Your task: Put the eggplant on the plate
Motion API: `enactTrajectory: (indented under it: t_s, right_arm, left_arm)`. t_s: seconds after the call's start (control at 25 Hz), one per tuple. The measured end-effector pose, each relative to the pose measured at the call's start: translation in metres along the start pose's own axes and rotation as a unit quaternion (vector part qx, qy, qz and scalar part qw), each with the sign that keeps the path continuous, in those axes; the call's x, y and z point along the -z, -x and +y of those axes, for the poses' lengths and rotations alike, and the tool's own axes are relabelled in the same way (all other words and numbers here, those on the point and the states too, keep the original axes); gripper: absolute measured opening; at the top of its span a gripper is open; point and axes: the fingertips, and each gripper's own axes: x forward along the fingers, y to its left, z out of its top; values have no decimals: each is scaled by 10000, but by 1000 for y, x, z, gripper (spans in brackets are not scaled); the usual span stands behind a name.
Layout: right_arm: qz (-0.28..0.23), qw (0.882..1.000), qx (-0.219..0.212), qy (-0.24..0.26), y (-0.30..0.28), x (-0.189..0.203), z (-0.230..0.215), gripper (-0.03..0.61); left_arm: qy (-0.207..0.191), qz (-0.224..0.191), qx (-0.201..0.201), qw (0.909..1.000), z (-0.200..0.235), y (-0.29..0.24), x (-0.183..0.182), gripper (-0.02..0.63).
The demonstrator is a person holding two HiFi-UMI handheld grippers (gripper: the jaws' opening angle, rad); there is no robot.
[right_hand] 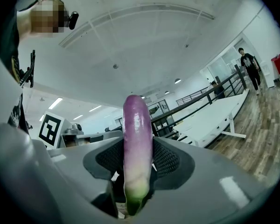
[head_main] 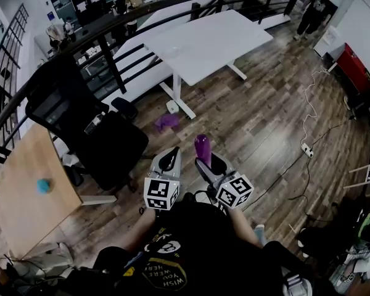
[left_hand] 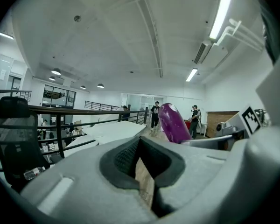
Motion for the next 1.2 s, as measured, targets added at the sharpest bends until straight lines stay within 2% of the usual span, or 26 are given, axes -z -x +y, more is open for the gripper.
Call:
enactTrajectory:
  t_s: [0.36,0.6,0.8,1.2]
  right_arm:
    - [-48,9998,-106,-132,8,-5,-36,193]
    - [72,9993,-60,-362,-9,-10,-72,193]
    - [233,9989,-37,-406,-55,-18,-105,193]
    - [322,9993,-104,-167,-195,-67,-147,193]
  left_arm:
    - [-51,28,-96,9999,-16,-30,3,5]
    - [-19,223,-174,9996,-1,-65,4,5]
    - [82,262,-232,9994,37,-108,-1,5]
    - [114,159,-98,9998,141,-194,-46,5]
